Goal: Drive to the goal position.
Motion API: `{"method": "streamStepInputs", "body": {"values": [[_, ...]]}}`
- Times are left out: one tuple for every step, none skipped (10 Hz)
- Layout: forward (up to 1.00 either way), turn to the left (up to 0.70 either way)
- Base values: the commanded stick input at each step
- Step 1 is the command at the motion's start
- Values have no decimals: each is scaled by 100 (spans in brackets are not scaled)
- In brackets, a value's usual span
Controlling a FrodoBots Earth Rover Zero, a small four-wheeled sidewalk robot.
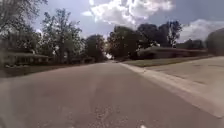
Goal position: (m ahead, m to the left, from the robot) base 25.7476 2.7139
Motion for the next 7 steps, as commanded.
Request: {"method": "streamStepInputs", "body": {"values": [[70, 0], [70, 0], [70, 0], [70, 0], [70, 0], [70, 0], [70, 0]]}}
